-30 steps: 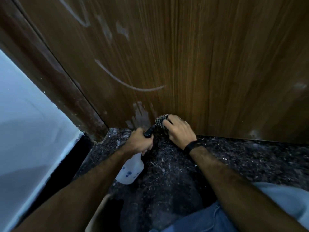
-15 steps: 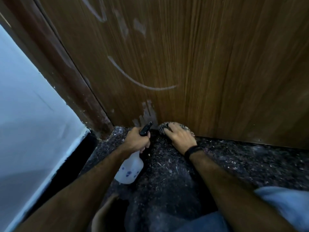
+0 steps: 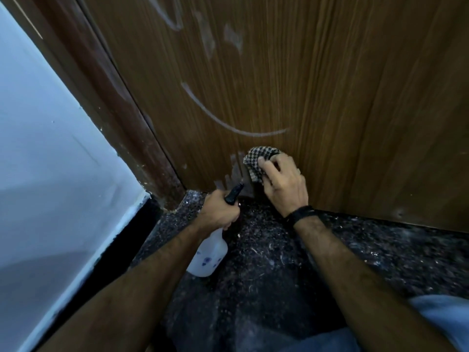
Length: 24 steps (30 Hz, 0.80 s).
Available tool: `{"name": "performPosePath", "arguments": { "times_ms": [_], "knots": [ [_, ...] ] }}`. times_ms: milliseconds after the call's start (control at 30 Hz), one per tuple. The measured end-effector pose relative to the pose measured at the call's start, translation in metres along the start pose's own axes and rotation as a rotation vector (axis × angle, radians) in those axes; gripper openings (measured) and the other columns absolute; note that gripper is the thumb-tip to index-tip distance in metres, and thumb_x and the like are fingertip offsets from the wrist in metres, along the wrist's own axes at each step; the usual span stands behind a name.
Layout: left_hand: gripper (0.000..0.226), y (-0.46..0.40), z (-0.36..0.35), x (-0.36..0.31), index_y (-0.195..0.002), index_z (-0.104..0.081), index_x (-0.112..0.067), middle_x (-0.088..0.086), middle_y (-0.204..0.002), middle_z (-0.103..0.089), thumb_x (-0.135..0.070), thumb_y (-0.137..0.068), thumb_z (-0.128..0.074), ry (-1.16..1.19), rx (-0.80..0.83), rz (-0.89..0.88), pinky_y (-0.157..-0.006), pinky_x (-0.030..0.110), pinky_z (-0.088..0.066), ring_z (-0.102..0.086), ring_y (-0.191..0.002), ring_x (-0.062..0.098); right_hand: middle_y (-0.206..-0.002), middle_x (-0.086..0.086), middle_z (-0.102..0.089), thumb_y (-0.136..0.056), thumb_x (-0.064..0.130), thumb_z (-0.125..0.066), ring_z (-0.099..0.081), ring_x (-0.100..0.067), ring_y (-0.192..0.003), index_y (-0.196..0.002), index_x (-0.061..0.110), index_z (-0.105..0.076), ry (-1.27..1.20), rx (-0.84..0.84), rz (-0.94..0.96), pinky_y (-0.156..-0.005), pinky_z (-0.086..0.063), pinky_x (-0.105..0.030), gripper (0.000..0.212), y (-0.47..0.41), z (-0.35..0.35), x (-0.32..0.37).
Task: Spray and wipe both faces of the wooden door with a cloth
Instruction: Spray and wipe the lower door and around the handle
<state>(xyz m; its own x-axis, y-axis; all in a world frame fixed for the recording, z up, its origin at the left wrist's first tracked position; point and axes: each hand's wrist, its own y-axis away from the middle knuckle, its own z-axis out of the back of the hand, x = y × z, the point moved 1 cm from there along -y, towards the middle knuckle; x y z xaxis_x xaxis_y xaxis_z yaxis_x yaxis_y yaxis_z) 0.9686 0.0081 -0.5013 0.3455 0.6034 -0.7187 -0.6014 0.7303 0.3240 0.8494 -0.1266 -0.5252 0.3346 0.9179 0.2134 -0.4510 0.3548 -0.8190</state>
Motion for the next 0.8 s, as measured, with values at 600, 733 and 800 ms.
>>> {"name": "performPosePath", "arguments": {
  "times_ms": [600,733,800],
  "knots": [
    [0.025,0.012,0.016,-0.004,-0.072,-0.056,-0.008,0.007,-0.055,-0.056,0.001,-0.094,-0.051,0.121,-0.129,0.019,-0.047,0.029,-0.041,-0.046,-0.046,0.021,-0.098,-0.019,-0.060,-0.073,-0.003,-0.073,-0.060,-0.035,-0.086,-0.111,0.003,-0.066,0.029,0.129,0.175,-0.052,-0.053,-0.040,0.038,-0.001,-0.037,0.018],
    [0.020,0.013,0.017,0.003,-0.079,-0.057,-0.008,0.007,-0.058,-0.056,-0.002,-0.097,-0.049,0.123,-0.109,0.058,-0.051,0.031,-0.040,-0.046,-0.050,0.021,-0.104,-0.019,-0.063,-0.050,-0.010,-0.082,-0.066,-0.038,-0.091,-0.101,0.005,-0.069,0.036,0.430,0.119,-0.049,-0.054,-0.038,0.055,0.048,-0.052,0.007],
    [0.020,0.013,0.019,0.006,-0.079,-0.057,-0.010,0.006,-0.057,-0.056,-0.003,-0.097,-0.050,0.121,-0.105,0.064,-0.050,0.031,-0.040,-0.045,-0.050,0.021,-0.097,-0.015,-0.059,-0.051,-0.010,-0.081,-0.061,-0.035,-0.085,-0.099,0.006,-0.068,0.022,0.381,0.063,-0.048,-0.048,-0.036,0.052,0.043,-0.048,0.013]
  ]
}}
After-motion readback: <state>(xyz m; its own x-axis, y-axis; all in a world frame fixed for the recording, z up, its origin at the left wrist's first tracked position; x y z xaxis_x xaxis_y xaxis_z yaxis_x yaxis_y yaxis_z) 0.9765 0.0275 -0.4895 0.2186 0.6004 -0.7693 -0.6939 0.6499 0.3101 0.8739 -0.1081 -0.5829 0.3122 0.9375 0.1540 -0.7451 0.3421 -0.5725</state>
